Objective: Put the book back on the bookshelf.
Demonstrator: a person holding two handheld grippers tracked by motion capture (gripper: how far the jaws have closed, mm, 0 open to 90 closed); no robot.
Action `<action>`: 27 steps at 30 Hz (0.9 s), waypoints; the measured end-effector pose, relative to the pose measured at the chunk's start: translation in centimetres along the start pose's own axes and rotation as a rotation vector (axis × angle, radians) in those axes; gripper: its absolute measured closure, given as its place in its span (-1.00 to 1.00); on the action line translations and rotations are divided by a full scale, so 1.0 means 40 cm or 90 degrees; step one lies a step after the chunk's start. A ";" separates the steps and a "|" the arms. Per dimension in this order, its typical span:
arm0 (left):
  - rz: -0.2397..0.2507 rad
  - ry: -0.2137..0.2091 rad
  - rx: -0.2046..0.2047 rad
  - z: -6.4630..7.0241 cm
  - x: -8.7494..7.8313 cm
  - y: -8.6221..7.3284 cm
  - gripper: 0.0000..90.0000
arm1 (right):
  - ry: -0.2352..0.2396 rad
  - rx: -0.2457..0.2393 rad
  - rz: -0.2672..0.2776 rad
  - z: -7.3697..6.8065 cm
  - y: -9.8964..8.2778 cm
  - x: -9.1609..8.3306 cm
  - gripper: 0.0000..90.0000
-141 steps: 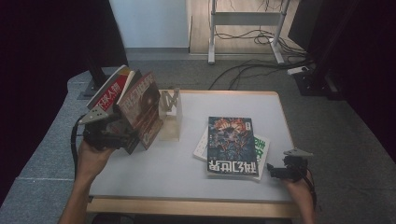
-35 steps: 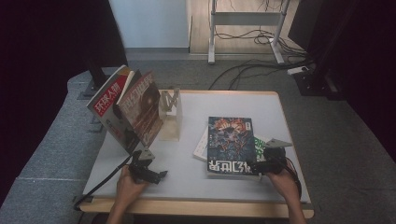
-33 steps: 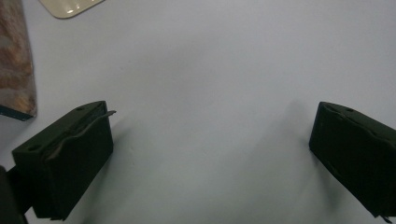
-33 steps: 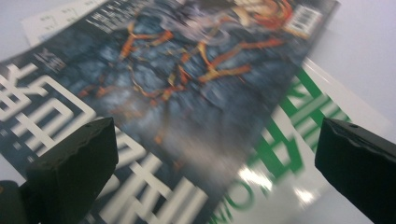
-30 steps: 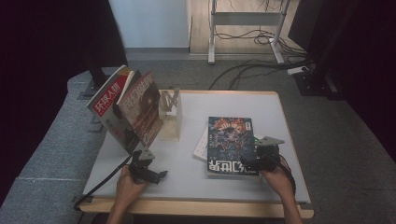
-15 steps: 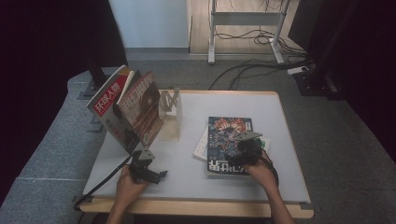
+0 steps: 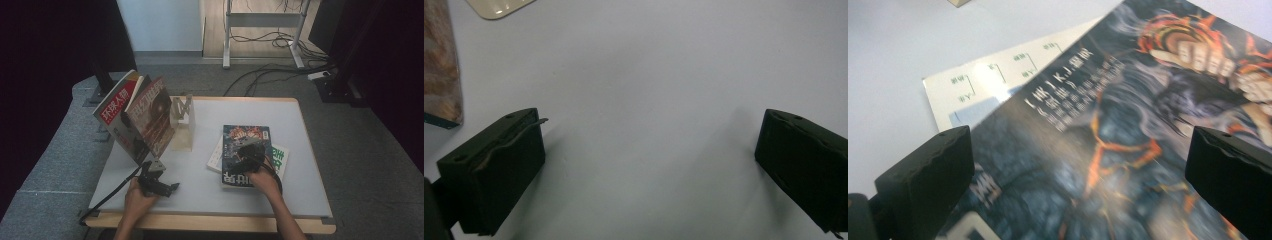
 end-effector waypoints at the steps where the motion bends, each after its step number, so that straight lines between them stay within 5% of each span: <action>1: 0.000 0.000 0.000 0.000 0.000 0.000 -1.00 | -0.001 -0.001 -0.001 -0.004 0.003 0.006 -1.00; 14: 0.000 0.000 -0.001 0.000 0.000 0.000 -1.00 | -0.042 -0.004 -0.025 -0.037 0.023 0.067 -1.00; 27: 0.000 0.001 -0.002 0.000 0.000 0.000 -1.00 | -0.035 0.016 -0.005 -0.032 0.005 0.068 -1.00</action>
Point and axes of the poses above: each handheld gripper's, and its own axes: x roughly forward along the jaws, y roughly out of its top, z roughly to its right, the point moved 7 cm from there along x, roughly forward along the jaws, and after that the axes turned 2 degrees about y, right-handed, at the moved point
